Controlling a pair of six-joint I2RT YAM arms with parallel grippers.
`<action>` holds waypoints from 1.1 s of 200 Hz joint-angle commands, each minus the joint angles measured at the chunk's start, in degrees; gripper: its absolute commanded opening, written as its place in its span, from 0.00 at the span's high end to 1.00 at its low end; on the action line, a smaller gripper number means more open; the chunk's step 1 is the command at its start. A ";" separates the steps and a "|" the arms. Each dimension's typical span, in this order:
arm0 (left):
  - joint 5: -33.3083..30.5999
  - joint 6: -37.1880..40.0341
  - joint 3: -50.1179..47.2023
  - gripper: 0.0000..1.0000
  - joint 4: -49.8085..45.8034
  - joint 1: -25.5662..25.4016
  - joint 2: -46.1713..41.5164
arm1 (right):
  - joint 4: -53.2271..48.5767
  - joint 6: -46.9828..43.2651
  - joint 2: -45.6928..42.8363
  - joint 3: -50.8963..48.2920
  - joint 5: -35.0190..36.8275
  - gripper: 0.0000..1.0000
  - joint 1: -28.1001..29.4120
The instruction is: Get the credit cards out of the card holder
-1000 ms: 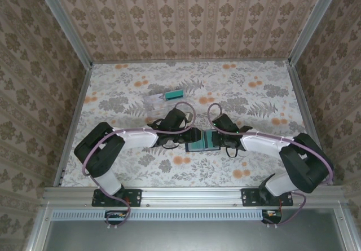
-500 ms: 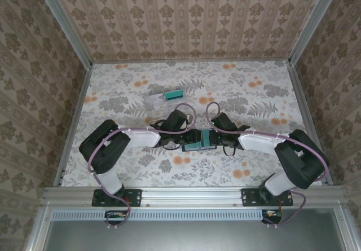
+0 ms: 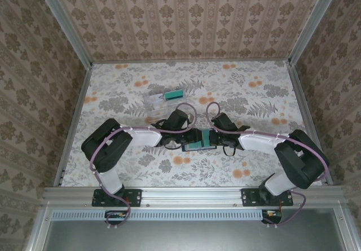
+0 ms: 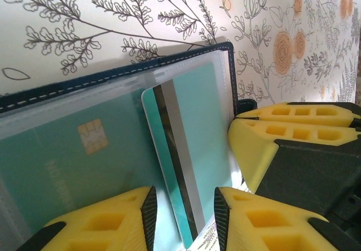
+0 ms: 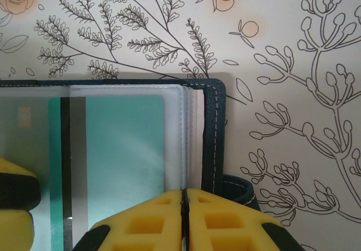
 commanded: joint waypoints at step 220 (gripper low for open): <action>1.44 -1.11 -4.97 1.00 -1.78 3.72 -5.18 | -2.50 2.23 1.67 -1.15 -0.06 0.87 1.54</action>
